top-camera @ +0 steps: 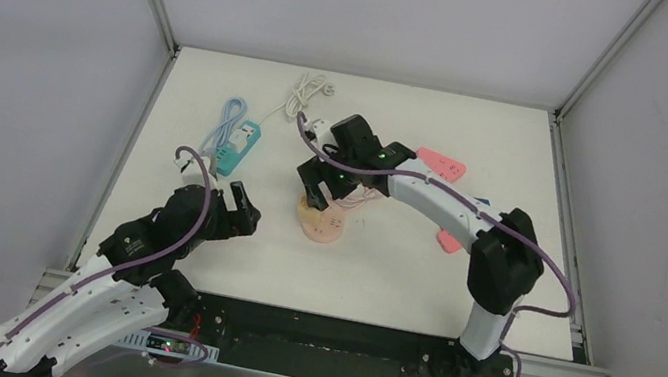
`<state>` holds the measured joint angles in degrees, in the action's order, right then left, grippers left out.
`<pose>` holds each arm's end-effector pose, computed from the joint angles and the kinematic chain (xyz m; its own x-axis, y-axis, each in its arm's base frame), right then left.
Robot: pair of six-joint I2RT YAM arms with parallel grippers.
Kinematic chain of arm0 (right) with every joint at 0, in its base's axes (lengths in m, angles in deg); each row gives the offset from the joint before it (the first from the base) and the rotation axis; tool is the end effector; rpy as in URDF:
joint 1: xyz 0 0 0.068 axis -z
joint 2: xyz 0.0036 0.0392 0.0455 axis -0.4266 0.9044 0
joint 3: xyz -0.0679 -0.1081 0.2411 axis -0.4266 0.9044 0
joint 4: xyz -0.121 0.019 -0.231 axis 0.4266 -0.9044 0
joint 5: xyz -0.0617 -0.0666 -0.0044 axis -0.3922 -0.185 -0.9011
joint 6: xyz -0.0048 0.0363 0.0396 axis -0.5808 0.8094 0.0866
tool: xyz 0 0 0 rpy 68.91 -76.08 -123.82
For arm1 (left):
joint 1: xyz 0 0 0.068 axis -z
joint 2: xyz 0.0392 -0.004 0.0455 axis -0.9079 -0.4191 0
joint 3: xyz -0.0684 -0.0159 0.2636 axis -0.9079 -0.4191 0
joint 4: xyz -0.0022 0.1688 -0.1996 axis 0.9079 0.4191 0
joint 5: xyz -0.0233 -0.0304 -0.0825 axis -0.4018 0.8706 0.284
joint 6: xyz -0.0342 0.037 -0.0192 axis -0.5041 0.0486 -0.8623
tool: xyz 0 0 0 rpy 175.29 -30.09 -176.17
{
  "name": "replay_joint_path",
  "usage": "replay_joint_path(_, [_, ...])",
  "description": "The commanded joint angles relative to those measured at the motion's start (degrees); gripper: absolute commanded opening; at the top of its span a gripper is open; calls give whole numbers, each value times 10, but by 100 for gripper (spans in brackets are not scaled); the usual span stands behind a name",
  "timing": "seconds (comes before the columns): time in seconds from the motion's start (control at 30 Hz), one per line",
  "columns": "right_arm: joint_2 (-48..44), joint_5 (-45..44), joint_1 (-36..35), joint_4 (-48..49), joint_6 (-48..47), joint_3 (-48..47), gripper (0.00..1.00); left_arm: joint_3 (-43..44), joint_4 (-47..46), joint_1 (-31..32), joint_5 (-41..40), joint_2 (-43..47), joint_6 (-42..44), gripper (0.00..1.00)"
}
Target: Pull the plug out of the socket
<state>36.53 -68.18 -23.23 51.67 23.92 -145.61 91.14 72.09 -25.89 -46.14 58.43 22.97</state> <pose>0.2641 0.3079 0.2740 -0.2503 -0.6506 -0.7170 -0.9110 0.4089 -0.0530 0.0976 -0.0640 0.2813 -0.5200 -0.3697 -0.7700 0.0266 0.8941 -0.4471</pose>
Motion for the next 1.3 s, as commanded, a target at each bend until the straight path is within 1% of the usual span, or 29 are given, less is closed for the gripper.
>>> replay_joint_path(0.0, [66, 82, -11, -104, -140, -77, 85, -24, -73, 0, 16, 5, 8, 90])
replay_joint_path(0.1, [98, 105, -10, -125, -171, -101, 83, -29, -90, 0, 20, -2, 7, 90])
replay_joint_path(0.2, [114, 135, -7, -131, -189, -116, 83, -29, -92, 0, 0, -9, 11, 90])
replay_joint_path(0.33, [137, 124, -6, -131, -196, -134, 82, -32, -100, 0, -7, -17, 13, 91])
replay_joint_path(0.4, [143, 116, -6, -119, -193, -135, 76, -33, -105, 0, -1, -24, 11, 91])
replay_joint_path(0.5, [143, 105, -5, -97, -178, -131, 55, -34, -109, 0, 11, -37, 6, 91])
replay_joint_path(0.57, [134, 92, -5, -71, -159, -119, 49, -34, -111, 0, 16, -47, 2, 91])
replay_joint_path(0.63, [120, 75, -4, -38, -128, -99, 44, -33, -115, 0, 24, -60, -1, 91])
replay_joint_path(0.73, [96, 21, -3, 19, -49, -69, 42, -31, -125, 0, 39, -82, -8, 92])
replay_joint_path(0.83, [92, -34, 3, 44, 64, -57, 42, -35, -143, 0, 57, -108, -18, 91])
replay_joint_path(0.87, [89, -42, 5, 55, 114, -49, 42, -36, -150, 0, 62, -118, -22, 92])
replay_joint_path(0.97, [73, -69, 6, 103, 210, -14, 40, -40, -177, 0, 83, -150, -27, 91])
replay_joint_path(1.07, [75, -96, 6, 95, 264, -14, 39, -44, -211, -2, 100, -187, -33, 92])
replay_joint_path(1.1, [80, -122, 6, 84, 280, -20, 38, -44, -222, -5, 110, -200, -35, 91])
replay_joint_path(1.17, [95, -152, 4, 48, 310, -41, 38, -44, -247, -10, 129, -228, -41, 91])
replay_joint_path(1.27, [109, -188, -3, 23, 338, -56, 39, -41, -289, -22, 161, -276, -61, 89])
